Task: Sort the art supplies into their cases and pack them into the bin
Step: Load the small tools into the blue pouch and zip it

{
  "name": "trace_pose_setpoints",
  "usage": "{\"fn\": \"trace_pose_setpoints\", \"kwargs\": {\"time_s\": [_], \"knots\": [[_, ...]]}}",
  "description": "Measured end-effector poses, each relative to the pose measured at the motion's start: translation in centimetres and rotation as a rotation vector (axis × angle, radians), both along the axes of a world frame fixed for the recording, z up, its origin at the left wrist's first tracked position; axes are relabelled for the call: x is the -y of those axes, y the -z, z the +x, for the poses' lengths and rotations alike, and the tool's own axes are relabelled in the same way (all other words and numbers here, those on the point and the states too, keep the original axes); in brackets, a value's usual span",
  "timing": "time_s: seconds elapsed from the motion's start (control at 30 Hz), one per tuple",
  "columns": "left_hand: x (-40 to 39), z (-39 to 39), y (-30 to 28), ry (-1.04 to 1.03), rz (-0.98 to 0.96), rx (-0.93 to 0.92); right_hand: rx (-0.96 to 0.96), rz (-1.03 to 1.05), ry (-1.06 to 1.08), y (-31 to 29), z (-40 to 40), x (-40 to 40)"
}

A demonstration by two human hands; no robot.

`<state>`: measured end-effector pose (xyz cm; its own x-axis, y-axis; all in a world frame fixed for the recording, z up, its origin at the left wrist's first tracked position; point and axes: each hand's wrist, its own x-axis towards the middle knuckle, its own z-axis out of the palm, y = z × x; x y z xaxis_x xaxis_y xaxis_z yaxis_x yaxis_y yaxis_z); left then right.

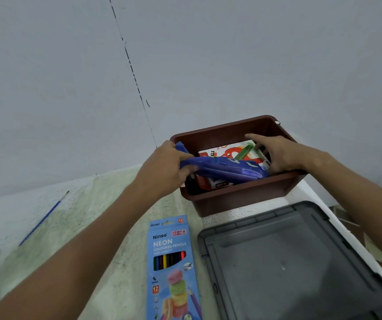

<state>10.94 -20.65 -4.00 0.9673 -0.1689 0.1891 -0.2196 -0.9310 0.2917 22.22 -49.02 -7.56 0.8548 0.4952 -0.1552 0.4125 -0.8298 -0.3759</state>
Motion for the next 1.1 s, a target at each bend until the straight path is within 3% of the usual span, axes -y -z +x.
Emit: {"fn": "trace_pose_setpoints", "kwargs": {"time_s": [0.17,0.53,0.9,1.1], "knots": [[0.2,-1.5,-0.7,-0.016,-0.236,-0.041,-0.062,0.220,0.023,-1.2,0.0,0.7],[0.0,-2.6,-2.0,-0.019,-0.442,-0.097,-0.057,0.337,0.111,-4.1,0.4,1.2],[0.5,-2.6,-1.6,-0.041,-0.457,-0.118,-0.135,0.464,0.143,-5.0,1.1,0.9],[1.8,-2.0,-1.0,-0.087,-0.349,-0.143,-0.111,0.483,0.146,-4.9,1.4,0.6]]}}
